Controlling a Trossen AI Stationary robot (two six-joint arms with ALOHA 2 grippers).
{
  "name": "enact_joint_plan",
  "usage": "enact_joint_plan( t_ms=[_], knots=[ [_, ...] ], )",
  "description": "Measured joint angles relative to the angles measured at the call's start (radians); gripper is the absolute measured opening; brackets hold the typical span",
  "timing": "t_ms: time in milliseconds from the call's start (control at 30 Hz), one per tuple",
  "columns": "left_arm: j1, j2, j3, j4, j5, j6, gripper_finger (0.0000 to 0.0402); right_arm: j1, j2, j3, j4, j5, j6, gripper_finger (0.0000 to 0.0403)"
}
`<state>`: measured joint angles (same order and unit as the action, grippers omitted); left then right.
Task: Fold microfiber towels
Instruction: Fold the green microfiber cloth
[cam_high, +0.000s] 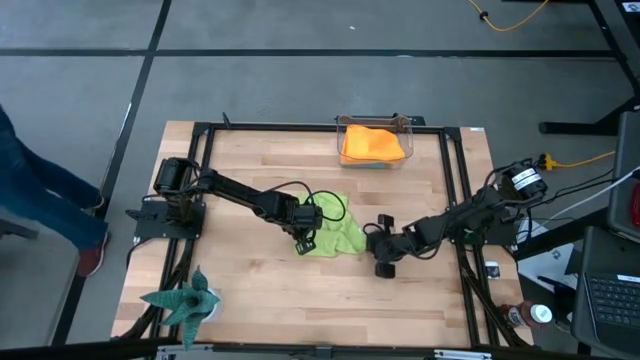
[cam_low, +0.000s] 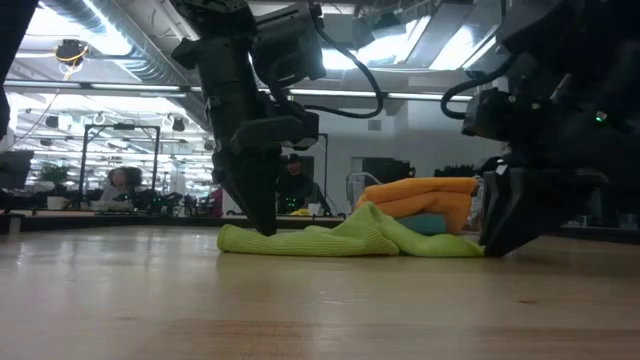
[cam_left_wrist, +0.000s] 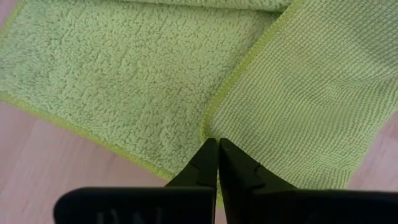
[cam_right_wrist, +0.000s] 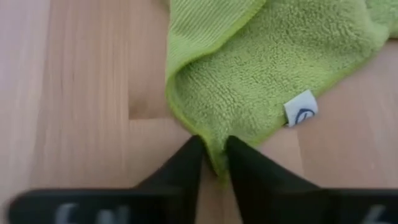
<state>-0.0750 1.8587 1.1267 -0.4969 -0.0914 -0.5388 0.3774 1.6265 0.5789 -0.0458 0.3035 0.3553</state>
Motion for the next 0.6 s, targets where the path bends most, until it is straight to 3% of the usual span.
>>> enact_joint_plan(
  t_ms=[133, 367, 600],
  knots=[
    [0.0, 0.0, 0.0, 0.0, 0.0, 0.0, 0.0, -0.005, -0.004, -0.003, 0.022, -0.004, 0.058, 0.0014],
    [-0.023, -0.024, 0.031, -0.025, -0.004, 0.0, 0.0, 0.009, -0.072, 0.059, -0.103, 0.017, 0.085, 0.0004],
    [-0.112, -0.067, 0.144, -0.176, -0.12, 0.001, 0.0, 0.054, -0.142, 0.257, -0.393, 0.169, 0.081, 0.0002]
  ],
)
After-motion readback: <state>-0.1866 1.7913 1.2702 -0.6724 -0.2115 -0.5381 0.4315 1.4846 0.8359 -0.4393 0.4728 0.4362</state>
